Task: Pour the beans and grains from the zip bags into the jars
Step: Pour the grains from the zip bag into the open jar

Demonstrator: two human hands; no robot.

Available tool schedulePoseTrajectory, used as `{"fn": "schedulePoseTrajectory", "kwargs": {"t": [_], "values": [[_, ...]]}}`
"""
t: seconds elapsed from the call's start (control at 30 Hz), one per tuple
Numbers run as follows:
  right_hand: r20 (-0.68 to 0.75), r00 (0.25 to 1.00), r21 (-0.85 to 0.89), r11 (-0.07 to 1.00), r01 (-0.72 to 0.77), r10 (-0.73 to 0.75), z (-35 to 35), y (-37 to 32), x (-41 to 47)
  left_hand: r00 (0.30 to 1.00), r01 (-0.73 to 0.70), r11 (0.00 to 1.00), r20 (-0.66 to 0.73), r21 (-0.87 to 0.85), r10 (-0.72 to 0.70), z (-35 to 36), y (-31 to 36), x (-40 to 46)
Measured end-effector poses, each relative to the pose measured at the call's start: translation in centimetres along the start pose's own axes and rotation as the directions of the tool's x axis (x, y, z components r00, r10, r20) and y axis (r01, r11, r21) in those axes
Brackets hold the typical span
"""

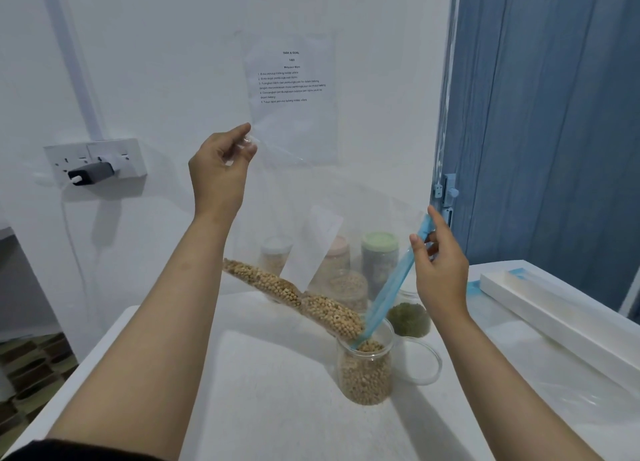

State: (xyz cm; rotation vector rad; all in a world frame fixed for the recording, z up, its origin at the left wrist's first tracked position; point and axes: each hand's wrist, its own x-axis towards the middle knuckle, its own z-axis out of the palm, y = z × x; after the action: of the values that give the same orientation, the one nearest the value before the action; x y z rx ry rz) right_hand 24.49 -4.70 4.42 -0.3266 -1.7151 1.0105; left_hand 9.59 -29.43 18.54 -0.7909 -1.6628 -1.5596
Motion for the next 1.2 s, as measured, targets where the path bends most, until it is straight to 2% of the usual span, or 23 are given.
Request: {"fn": "schedulePoseTrajectory", "kwargs": {"t": [1.2], "values": [[0.038, 0.999, -0.072, 0.997, 0.009, -0.007, 0.3, 0.8, 1.0, 0.999, -0.032, 0.999, 0.008, 0.026, 0.031, 1.8, -0.4, 0.4]]}}
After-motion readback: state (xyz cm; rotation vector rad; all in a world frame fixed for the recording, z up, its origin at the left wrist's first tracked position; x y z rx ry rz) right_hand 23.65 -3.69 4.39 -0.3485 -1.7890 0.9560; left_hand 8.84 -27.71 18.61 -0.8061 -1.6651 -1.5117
